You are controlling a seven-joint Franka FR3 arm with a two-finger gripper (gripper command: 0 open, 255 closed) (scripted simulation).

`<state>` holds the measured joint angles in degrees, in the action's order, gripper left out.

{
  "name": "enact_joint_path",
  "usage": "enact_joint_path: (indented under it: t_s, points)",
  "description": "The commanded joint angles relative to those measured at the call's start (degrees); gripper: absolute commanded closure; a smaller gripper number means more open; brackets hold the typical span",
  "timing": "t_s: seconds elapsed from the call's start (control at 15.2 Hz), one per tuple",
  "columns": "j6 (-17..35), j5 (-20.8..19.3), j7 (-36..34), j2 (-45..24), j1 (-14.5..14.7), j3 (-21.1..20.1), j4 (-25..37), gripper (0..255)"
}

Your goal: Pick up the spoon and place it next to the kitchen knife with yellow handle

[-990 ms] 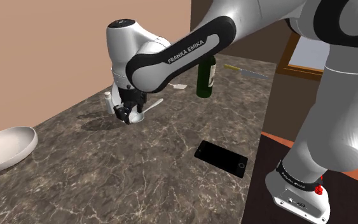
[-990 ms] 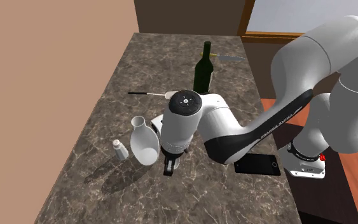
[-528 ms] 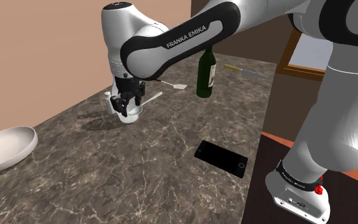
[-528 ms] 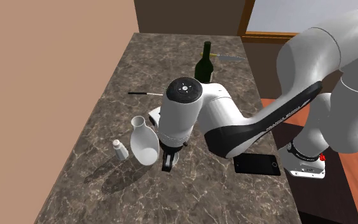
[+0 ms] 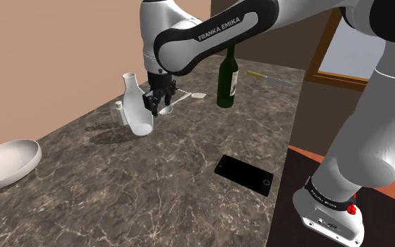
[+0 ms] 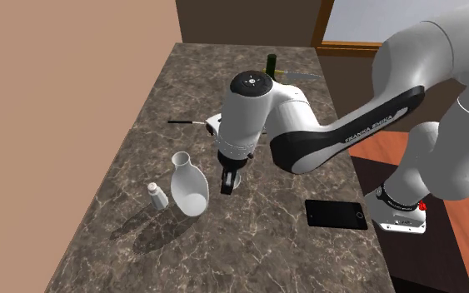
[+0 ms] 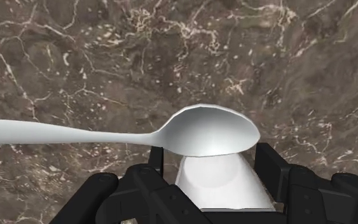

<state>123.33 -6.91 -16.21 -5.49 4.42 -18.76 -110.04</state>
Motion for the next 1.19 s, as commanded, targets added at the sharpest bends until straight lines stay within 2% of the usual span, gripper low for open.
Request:
enact_joint_path:
  t_s: [0.0, 0.53, 1.12]
  points:
    - [0.9, 1.2, 3.4, 1.7, -1.7, 1.1, -2.2, 255]
    - [2.5, 4.5, 15.7, 5.5, -7.4, 6.3, -6.9, 255]
    - [2.8, 6.9, 29.1, 5.7, -13.5, 12.4, -7.1, 255]
